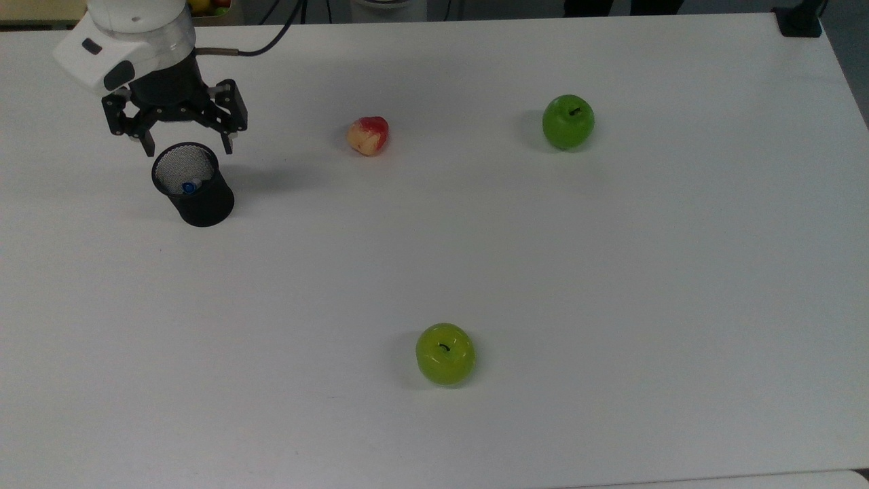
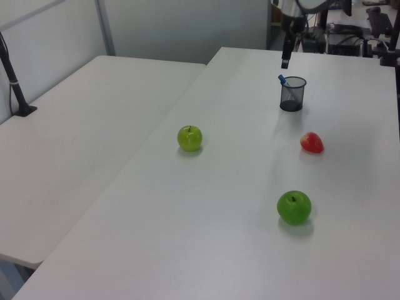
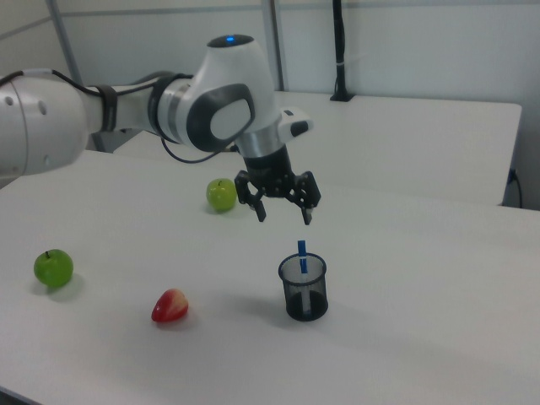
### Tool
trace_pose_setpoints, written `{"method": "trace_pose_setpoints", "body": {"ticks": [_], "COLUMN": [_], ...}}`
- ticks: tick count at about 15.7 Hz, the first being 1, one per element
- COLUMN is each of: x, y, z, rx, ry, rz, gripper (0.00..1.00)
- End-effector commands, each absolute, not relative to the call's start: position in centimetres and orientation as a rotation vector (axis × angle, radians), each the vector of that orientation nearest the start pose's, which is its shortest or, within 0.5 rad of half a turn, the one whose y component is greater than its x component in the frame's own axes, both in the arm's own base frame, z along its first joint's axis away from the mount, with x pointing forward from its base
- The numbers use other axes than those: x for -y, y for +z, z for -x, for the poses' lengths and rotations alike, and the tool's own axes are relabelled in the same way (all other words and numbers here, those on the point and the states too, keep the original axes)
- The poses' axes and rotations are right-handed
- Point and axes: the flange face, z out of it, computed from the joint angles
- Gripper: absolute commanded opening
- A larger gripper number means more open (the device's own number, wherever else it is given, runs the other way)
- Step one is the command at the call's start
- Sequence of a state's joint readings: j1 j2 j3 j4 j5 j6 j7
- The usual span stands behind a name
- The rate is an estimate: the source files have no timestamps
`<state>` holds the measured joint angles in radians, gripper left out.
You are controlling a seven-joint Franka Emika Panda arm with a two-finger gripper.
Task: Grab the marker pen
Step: 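Lower the gripper onto the blue marker and close on it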
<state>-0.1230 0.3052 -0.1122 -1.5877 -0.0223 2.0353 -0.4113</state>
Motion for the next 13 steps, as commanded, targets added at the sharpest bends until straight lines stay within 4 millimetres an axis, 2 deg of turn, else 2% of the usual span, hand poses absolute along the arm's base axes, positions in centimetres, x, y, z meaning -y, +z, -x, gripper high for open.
{"method": "trace_pose_setpoints", "body": {"ticks": [1,2,4,7,13], "x": [16.3,16.6,16.8,16.7,16.8], "y": [45.3,44.6,42.9,41.7,40.7], "z": [-65.8,-66.0,-66.5,-66.8,-66.9], "rx": [0.319,0.313,0.313,0.325,0.354], "ry": [-0.244,-0.243,-0.245,-0.223,-0.213], "rz": [3.226,3.228,3.231,3.234,3.233], "gripper": [1.00,1.00,0.92,0.80,0.39]}}
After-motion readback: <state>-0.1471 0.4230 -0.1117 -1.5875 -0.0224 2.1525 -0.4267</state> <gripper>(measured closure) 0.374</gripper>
